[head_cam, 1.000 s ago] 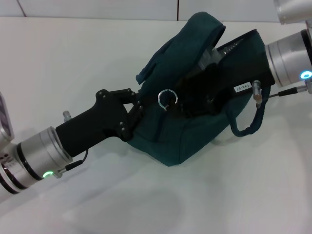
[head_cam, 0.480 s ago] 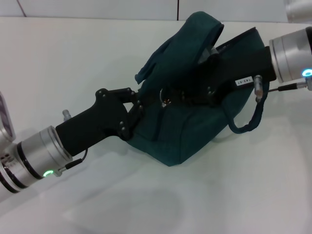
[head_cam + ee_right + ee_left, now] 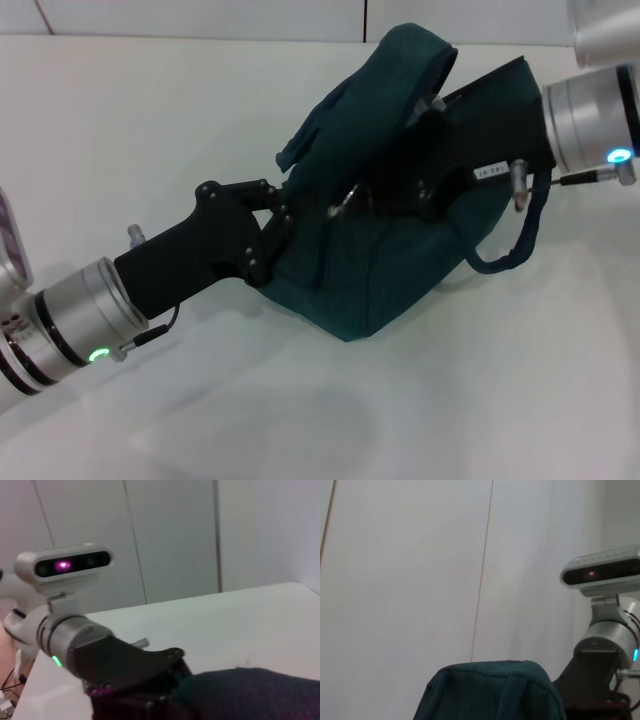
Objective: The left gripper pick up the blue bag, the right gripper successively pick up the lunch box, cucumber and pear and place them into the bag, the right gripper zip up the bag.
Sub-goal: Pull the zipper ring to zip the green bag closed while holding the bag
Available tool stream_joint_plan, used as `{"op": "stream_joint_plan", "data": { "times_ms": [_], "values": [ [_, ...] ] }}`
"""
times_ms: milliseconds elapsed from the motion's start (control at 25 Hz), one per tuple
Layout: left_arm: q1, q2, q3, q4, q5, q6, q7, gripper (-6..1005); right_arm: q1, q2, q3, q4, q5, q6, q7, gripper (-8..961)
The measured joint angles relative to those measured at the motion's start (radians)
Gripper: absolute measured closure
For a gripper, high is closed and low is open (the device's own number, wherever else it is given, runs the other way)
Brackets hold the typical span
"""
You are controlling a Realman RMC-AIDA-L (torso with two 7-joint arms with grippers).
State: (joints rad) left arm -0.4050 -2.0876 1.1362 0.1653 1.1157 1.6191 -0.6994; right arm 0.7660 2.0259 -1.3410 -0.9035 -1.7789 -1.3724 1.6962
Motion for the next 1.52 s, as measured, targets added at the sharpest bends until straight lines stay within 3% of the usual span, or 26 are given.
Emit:
{"op": "stream_joint_plan", "data": {
  "times_ms": [1520],
  "values": [
    [-0.001,-0.002,-0.009,0.0,-0.006,-0.005,-0.002,945,-0.092,-0.003,-0.079,-0.081,0.092,-0.026,-0.281,761]
  ]
}}
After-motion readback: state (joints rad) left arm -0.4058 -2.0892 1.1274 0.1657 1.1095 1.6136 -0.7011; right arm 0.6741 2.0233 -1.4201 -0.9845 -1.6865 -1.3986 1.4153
